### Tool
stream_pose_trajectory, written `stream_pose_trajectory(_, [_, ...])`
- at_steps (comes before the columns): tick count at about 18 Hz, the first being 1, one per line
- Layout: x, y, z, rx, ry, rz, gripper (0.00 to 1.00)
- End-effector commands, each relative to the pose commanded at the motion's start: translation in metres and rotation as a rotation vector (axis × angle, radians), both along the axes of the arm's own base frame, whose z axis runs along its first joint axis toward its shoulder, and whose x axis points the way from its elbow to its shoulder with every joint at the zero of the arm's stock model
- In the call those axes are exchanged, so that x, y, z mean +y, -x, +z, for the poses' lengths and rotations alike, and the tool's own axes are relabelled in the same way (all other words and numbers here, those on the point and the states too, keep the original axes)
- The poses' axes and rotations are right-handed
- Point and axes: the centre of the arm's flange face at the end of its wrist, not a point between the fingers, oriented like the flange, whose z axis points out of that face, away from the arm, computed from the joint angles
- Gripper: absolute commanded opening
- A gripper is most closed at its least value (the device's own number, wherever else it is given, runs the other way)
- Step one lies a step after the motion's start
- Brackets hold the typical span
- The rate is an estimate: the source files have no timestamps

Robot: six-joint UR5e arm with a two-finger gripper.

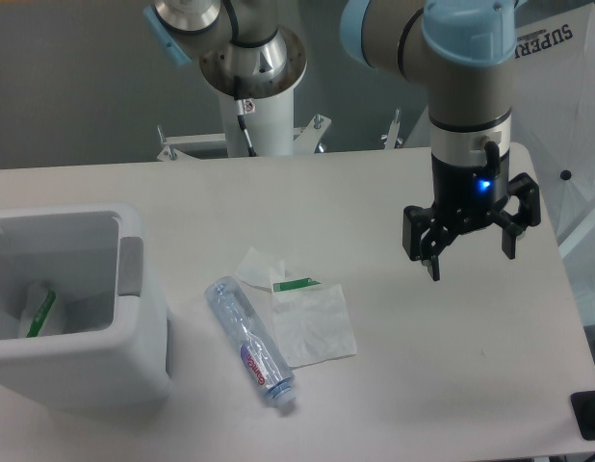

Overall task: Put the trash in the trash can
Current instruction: 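Move the gripper down toward the crumpled plastic water bottle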

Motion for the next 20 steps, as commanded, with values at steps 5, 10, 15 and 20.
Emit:
stream_pose_trajectory(5, [0.002,0.002,-0.001,0.020,-0.019,0.016,1.00])
stream_pose_trajectory(10, [0.013,0.014,-0.039,0.002,-0.014,0.030,1.00])
stream_pose_trajectory(15, [0.034,0.007,-0.071,-0.055,-0.025,0.069,1.00])
stream_pose_trajectory(20, [0.063,-0.025,-0.115,-0.127,0.009,0.043,1.00])
